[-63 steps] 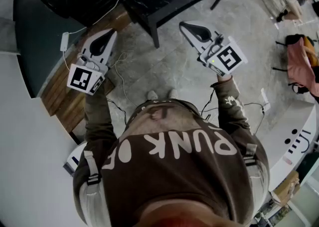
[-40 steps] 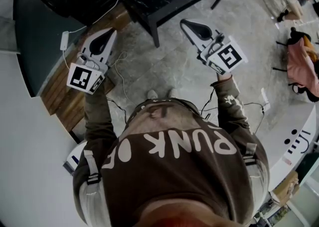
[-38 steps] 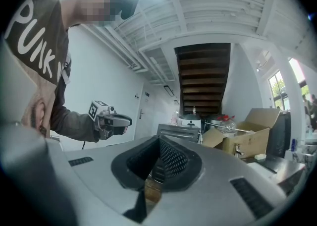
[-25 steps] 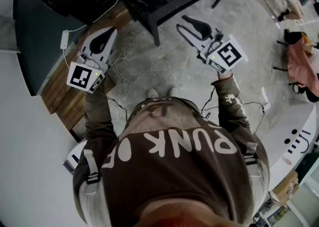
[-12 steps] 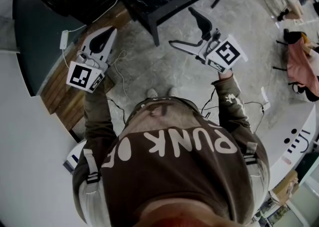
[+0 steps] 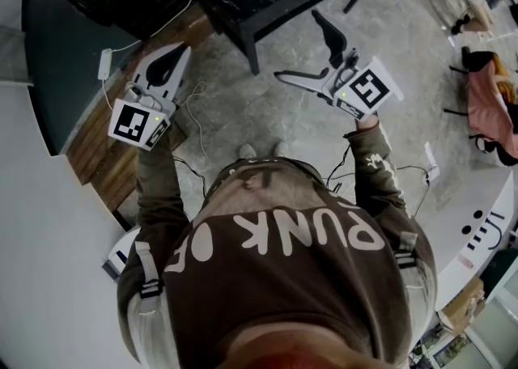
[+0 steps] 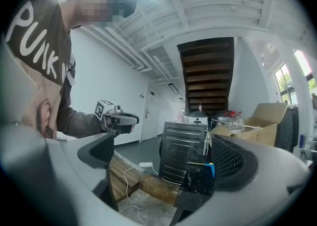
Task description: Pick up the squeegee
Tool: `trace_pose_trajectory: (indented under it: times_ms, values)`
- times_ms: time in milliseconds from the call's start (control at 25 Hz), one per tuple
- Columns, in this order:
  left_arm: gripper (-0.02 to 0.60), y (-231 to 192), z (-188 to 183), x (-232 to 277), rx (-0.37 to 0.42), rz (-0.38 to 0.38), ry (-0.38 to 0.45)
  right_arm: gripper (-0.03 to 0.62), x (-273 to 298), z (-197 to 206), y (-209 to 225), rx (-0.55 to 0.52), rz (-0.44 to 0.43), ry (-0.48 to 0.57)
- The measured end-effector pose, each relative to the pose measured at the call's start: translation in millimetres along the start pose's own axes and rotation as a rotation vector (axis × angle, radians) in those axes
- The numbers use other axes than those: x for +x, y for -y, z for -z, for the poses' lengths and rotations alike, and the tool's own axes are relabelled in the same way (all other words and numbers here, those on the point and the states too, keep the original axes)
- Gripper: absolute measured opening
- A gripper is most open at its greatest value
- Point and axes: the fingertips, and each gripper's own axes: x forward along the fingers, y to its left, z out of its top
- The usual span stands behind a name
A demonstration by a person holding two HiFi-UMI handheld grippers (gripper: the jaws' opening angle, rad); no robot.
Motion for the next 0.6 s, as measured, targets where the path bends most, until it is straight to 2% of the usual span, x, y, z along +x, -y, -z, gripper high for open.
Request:
trace_pose_trajectory:
  times_ms: [600]
  values:
    - [0.002,40.2,-12.4,19.3,0.02,-0.026,-0.02,0.594,-44.3,5.1,11.3,-0.012,-0.025,-0.001]
